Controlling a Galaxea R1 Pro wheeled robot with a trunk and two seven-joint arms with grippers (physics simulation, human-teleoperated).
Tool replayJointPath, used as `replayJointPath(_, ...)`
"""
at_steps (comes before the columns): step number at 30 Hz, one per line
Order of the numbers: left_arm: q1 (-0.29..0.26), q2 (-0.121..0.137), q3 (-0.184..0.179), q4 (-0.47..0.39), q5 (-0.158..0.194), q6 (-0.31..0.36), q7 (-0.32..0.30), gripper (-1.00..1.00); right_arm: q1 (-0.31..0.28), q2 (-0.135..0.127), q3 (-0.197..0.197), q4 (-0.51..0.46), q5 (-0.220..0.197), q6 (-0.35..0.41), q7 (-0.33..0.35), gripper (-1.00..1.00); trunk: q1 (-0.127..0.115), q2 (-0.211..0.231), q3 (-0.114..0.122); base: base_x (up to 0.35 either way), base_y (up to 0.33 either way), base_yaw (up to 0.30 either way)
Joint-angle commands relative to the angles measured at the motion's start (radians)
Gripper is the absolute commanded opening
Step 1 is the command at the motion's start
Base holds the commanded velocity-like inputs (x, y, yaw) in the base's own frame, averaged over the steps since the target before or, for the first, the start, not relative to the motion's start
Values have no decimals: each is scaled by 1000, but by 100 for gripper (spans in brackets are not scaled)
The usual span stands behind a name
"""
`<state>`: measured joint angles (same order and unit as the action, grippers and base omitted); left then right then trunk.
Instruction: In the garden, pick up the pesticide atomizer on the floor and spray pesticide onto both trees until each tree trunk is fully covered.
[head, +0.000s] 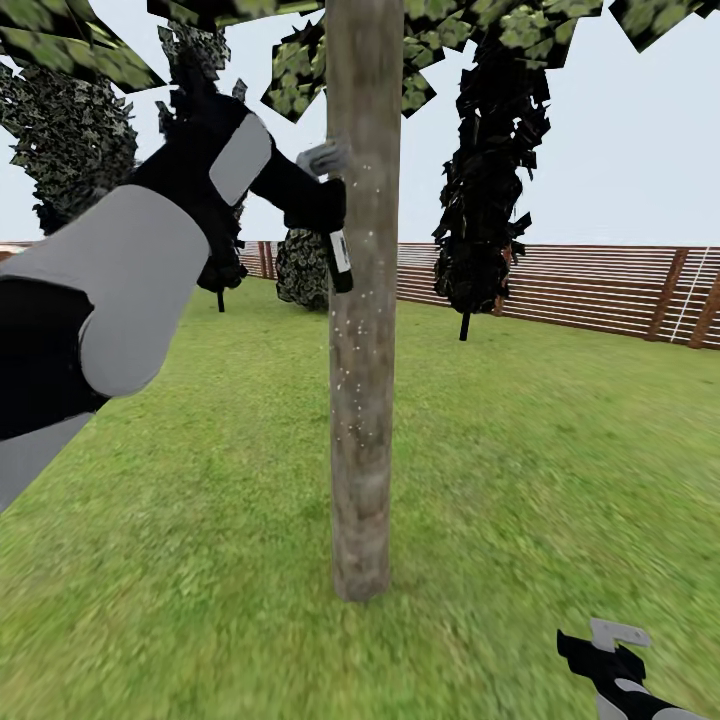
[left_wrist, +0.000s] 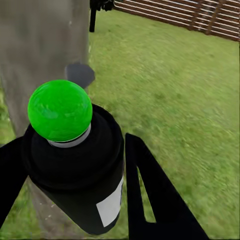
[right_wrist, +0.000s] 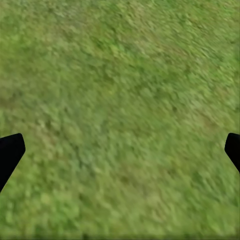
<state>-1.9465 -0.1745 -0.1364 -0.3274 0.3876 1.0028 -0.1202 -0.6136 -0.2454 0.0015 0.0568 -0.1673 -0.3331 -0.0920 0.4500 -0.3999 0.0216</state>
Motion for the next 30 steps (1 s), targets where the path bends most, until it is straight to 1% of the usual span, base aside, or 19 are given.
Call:
replayJointPath(1, 0, 0, -29, 5, 5, 0, 0, -100, 0, 0, 0, 0, 0, 0, 0, 100, 0, 0, 0, 0, 0, 0)
replayJointPath(2, 0, 0, -117, 13, 5, -1, -1, -100, 0, 0, 0, 0, 0, 0, 0, 100, 0, 0, 0, 0, 0, 0)
replayJointPath(3, 0, 0, -159, 17, 5, -1, -1, -100, 0, 0, 0, 0, 0, 0, 0, 100, 0, 0, 0, 0, 0, 0)
replayJointPath(6, 0, 0, -215, 22, 5, -1, -1, -100, 0, 0, 0, 0, 0, 0, 0, 100, 0, 0, 0, 0, 0, 0)
replayJointPath(7, 0, 0, -222, 22, 5, -1, -1, -100, 0, 0, 0, 0, 0, 0, 0, 100, 0, 0, 0, 0, 0, 0)
replayJointPath(11, 0, 0, -233, 25, 4, -1, -1, -100, 0, 0, 0, 0, 0, 0, 0, 100, 0, 0, 0, 0, 0, 0)
replayJointPath(18, 0, 0, -234, 101, 3, -3, 1, -100, 0, 0, 0, 0, 0, 0, 0, 100, 0, 0, 0, 0, 0, 0)
replayJointPath(23, 0, 0, -234, 133, 3, -9, 2, -100, 0, 0, 0, 0, 0, -1, 0, 100, 0, 0, 0, 0, 0, 0)
replayJointPath(30, 0, 0, -235, 143, 4, -9, -3, -100, 0, 0, 0, 0, 0, 0, 0, 100, 0, 0, 0, 0, 0, 0)
